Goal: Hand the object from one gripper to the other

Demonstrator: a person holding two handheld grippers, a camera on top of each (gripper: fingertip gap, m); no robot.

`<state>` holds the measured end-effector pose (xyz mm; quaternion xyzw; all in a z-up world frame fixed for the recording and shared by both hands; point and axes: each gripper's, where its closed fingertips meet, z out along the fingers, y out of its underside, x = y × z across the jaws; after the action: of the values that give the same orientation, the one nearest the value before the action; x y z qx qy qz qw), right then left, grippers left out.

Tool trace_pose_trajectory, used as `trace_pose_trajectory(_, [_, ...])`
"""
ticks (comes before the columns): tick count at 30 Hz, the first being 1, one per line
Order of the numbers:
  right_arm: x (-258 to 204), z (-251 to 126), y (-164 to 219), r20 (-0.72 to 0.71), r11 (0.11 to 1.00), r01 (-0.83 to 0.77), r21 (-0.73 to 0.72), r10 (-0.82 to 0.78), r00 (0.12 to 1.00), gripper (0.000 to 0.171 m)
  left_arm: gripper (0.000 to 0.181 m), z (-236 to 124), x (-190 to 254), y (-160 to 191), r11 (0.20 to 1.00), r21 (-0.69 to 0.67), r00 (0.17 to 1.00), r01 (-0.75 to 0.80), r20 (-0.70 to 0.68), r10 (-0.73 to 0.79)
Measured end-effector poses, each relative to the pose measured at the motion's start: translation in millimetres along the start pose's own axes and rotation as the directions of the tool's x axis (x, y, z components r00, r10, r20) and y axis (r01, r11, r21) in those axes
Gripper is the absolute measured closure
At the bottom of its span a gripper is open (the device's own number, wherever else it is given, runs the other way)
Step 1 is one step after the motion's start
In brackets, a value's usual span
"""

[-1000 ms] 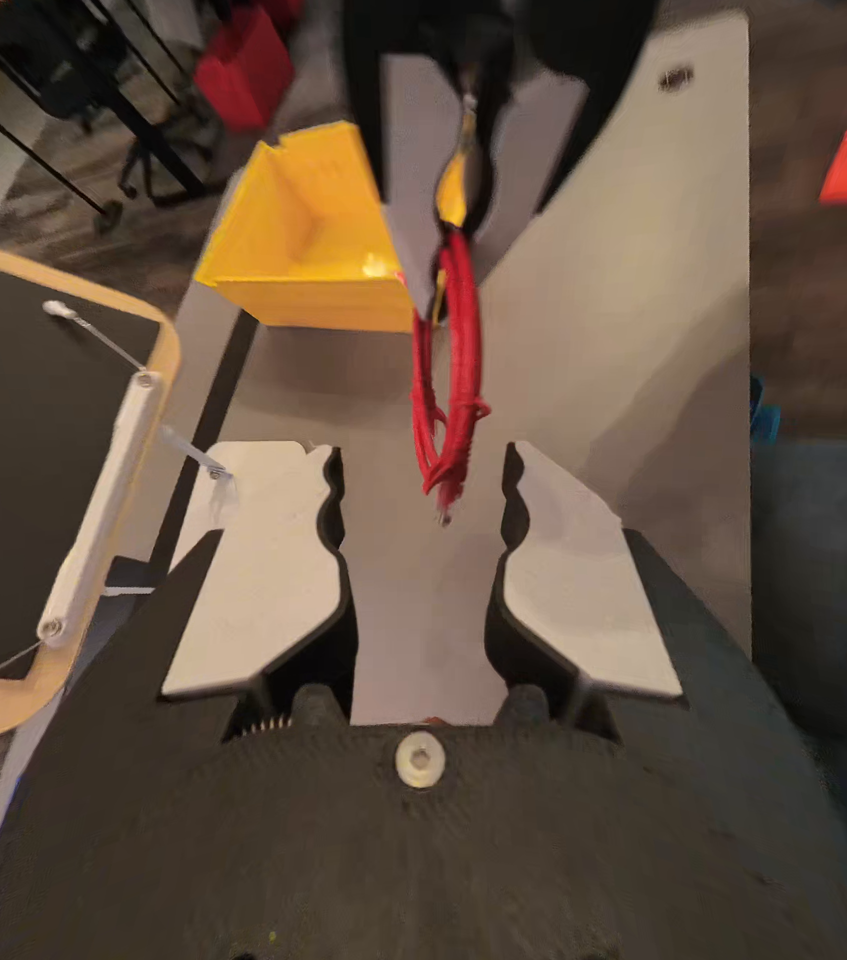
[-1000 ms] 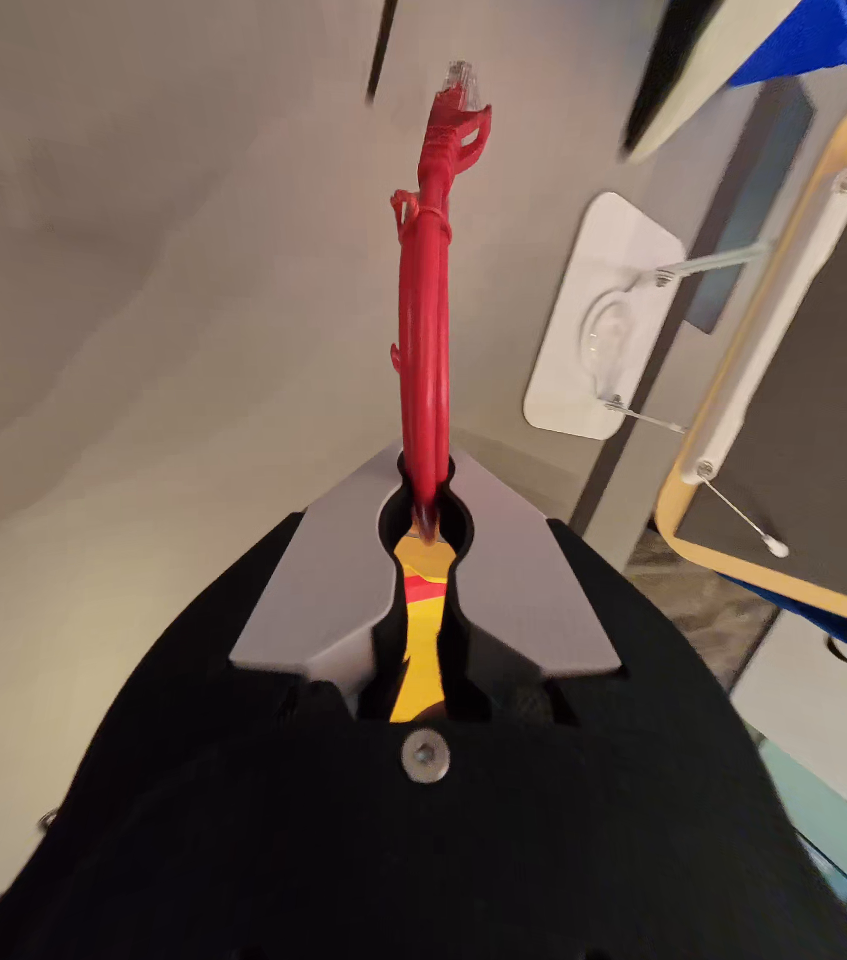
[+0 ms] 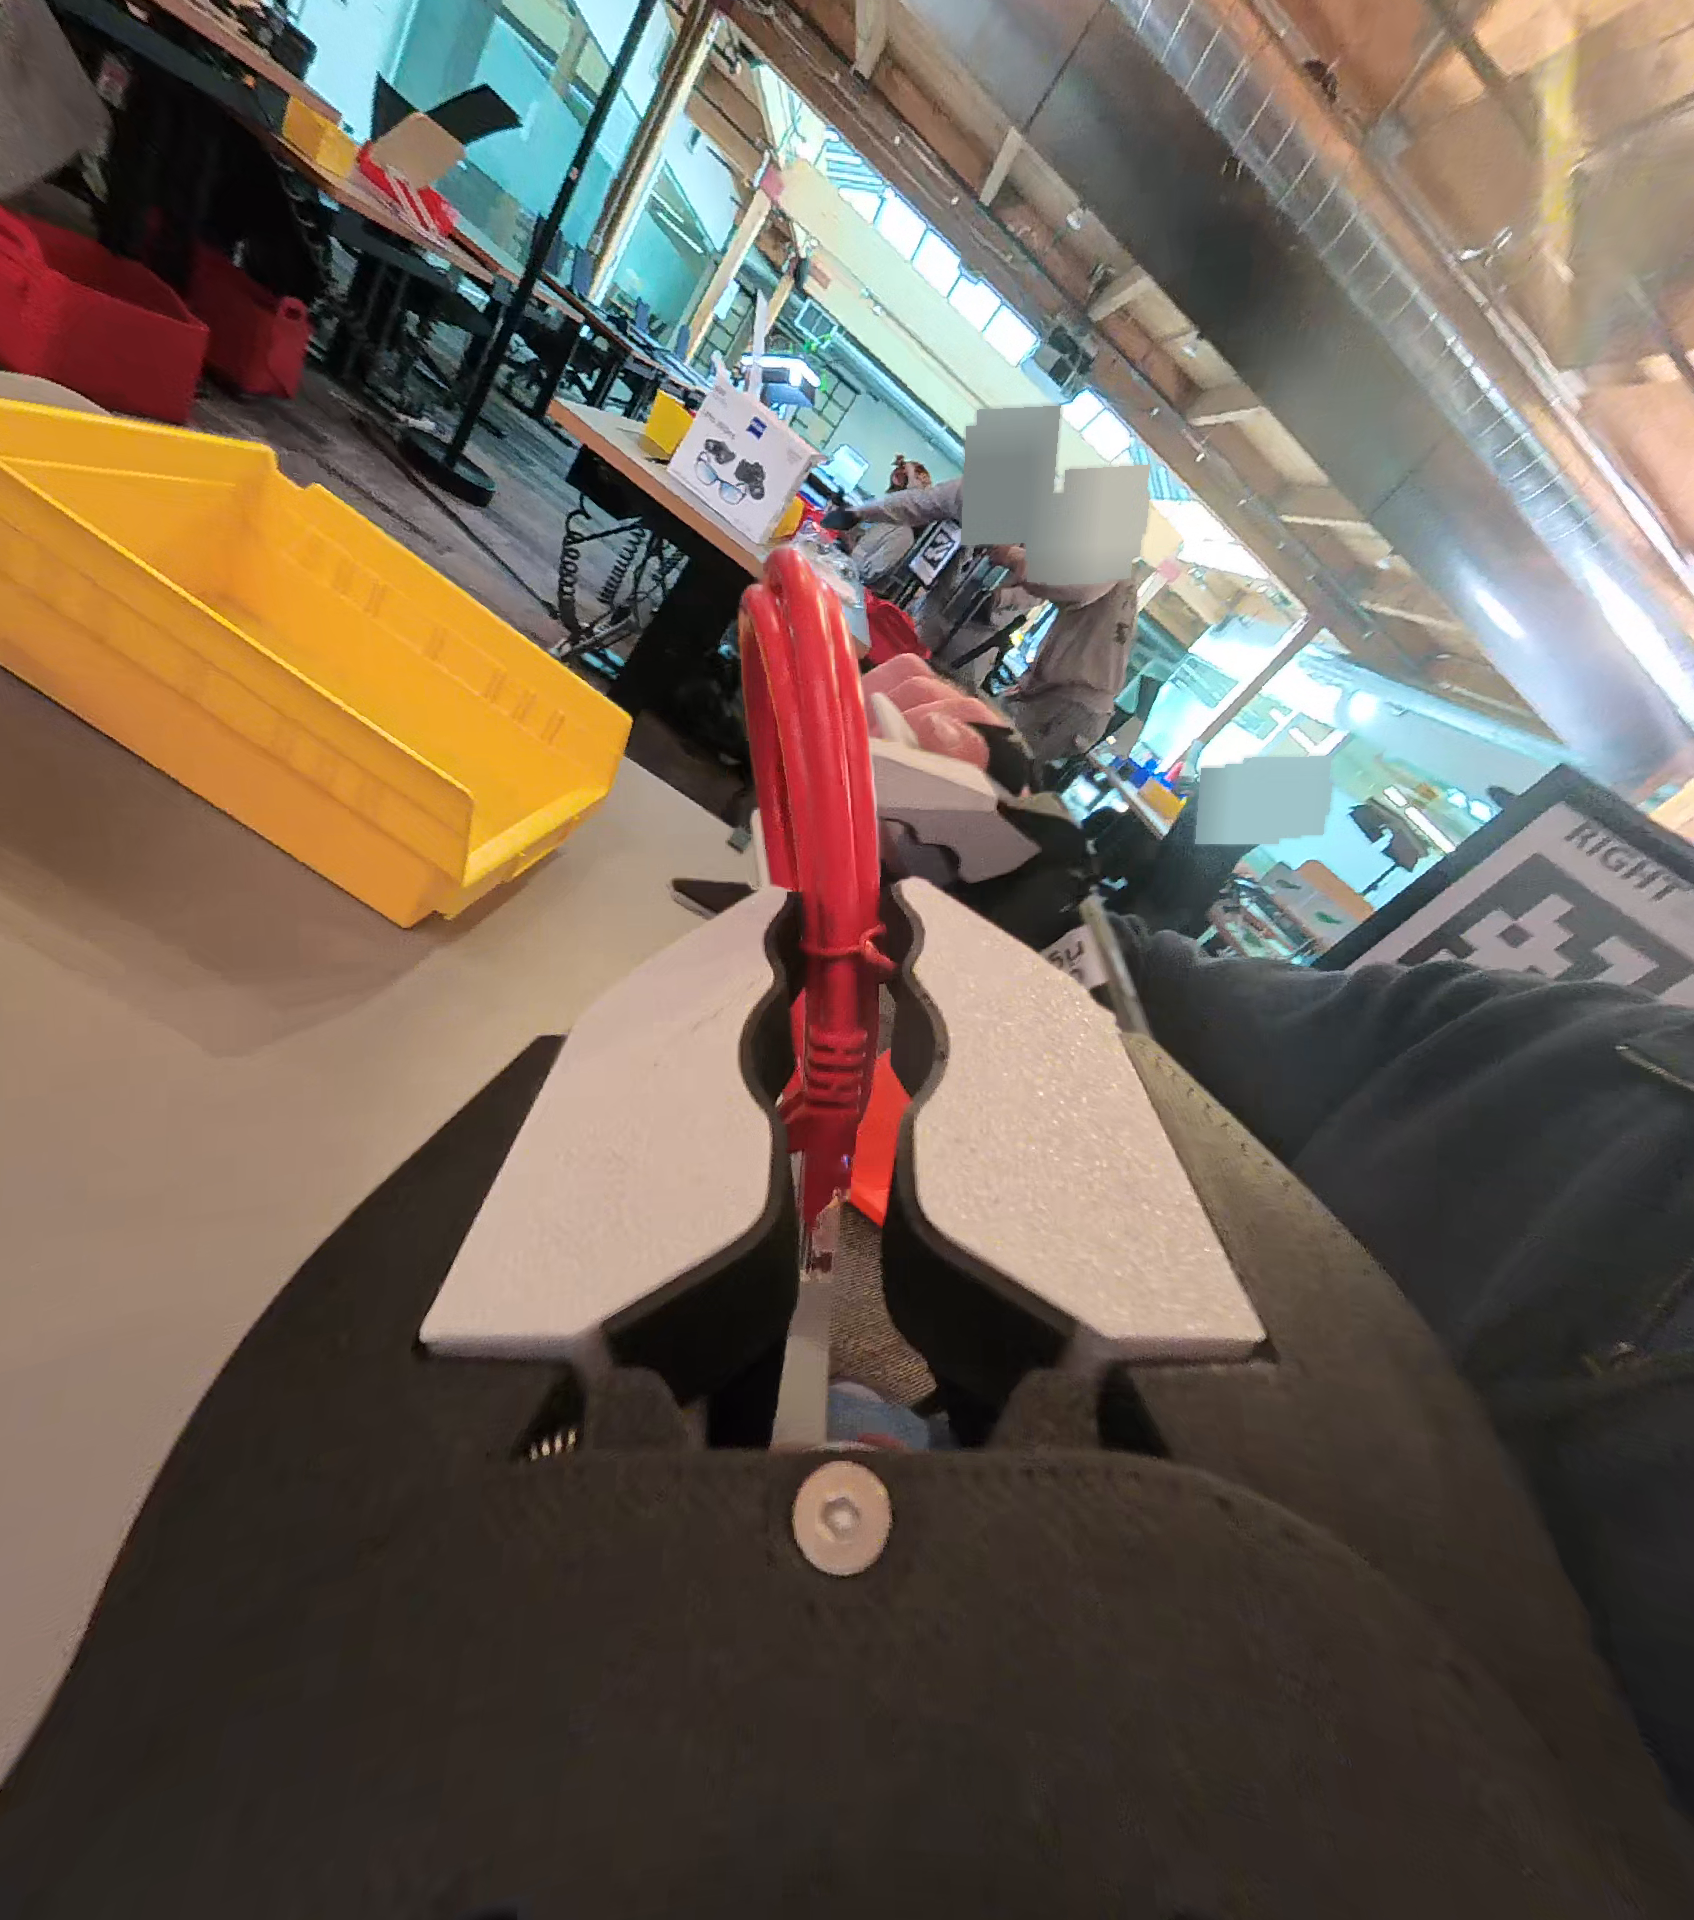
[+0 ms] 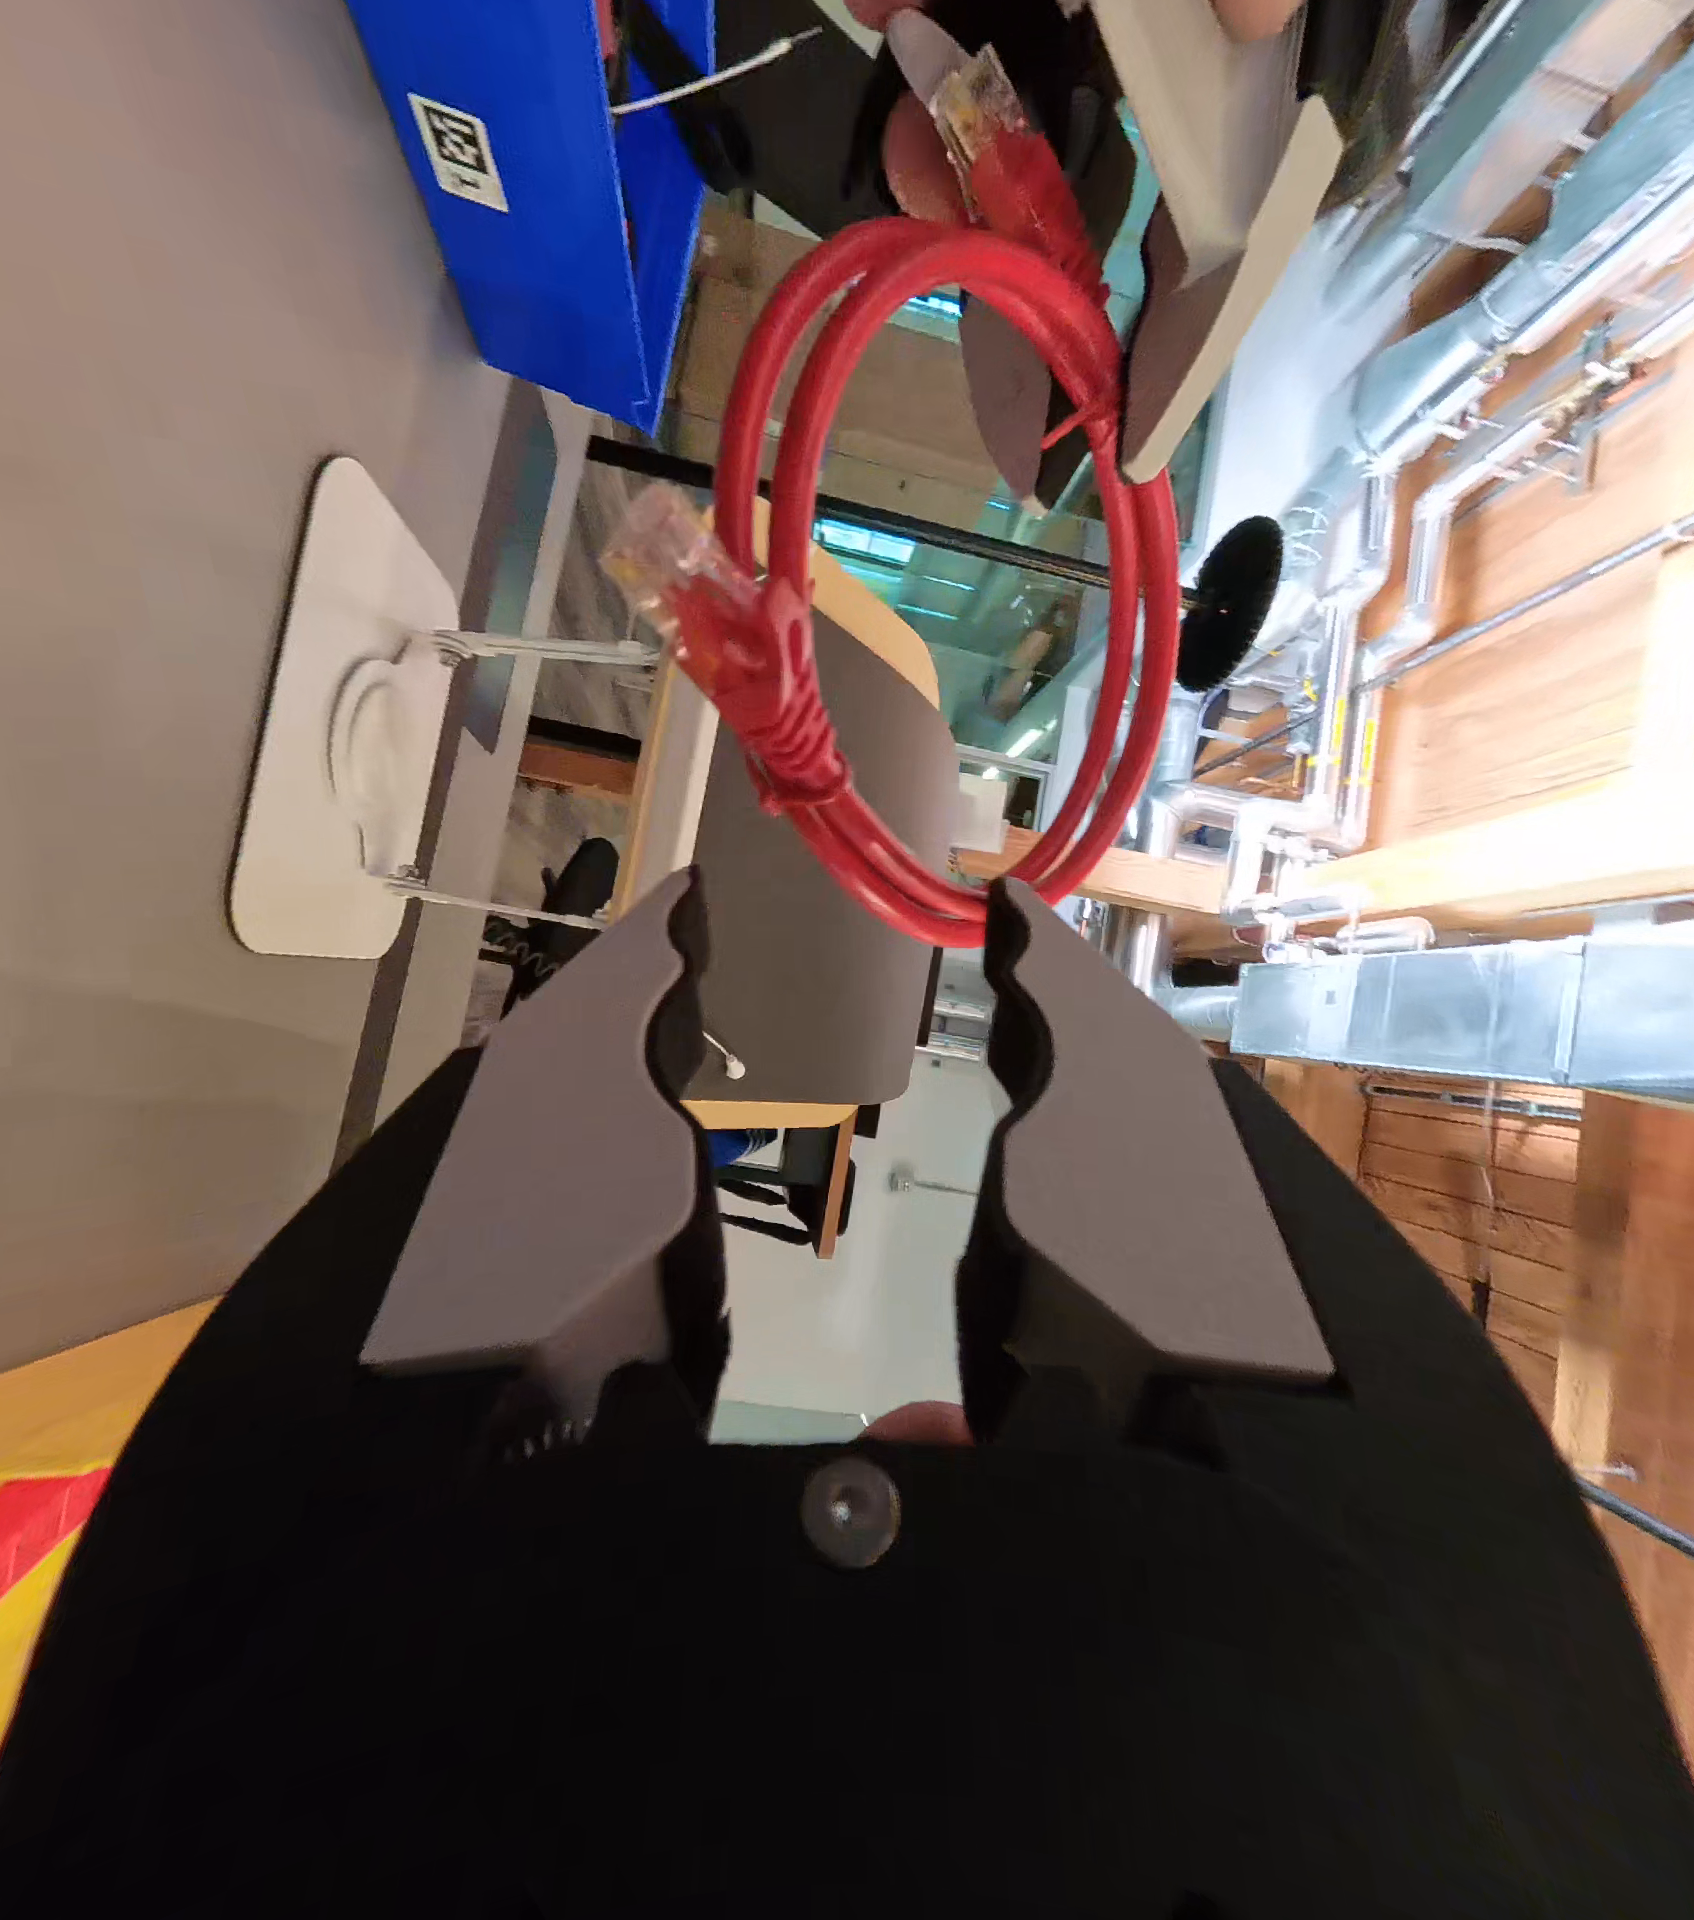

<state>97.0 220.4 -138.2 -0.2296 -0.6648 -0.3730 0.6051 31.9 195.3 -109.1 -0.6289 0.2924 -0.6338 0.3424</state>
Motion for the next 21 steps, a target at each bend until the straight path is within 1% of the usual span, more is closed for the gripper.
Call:
trace_pose_trajectory(3, [-0.7, 1.3, -3.2, 0.008, 1.000, -0.005, 0.009, 0.005, 1.000, 0.147, 0.168, 1.8, -1.7, 4.8, 1.000, 0.008, 1.000, 0.030, -0.011, -0.030])
trace_pose_trajectory(5, [0.2, 0.3, -6.1, 0.034, 0.999, -0.025, 0.024, 0.024, 0.999, 0.153, 0.168, 0.1, -3.2, 4.3, 0.998, 0.030, 0.998, 0.057, -0.030, -0.056])
trace_pose_trajectory(10, [6.3, -3.8, -11.5, 0.072, 0.996, -0.071, 0.048, 0.068, 0.995, 0.161, 0.166, -4.7, -6.9, 0.0, 0.992, 0.063, 0.992, 0.109, -0.067, -0.104])
trace_pose_trajectory(16, [15.9, -10.2, -18.9, 0.114, 0.989, -0.130, 0.067, 0.121, 0.986, 0.164, 0.162, -9.2, -10.5, -2.3, 0.986, 0.076, 0.986, 0.147, -0.092, -0.140])
trace_pose_trajectory(21, [20.9, -14.8, -23.6, 0.194, 0.966, -0.246, 0.085, 0.226, 0.955, 0.164, 0.153, -11.7, -11.9, -2.9, 0.994, 0.059, 0.994, 0.096, -0.051, -0.093])
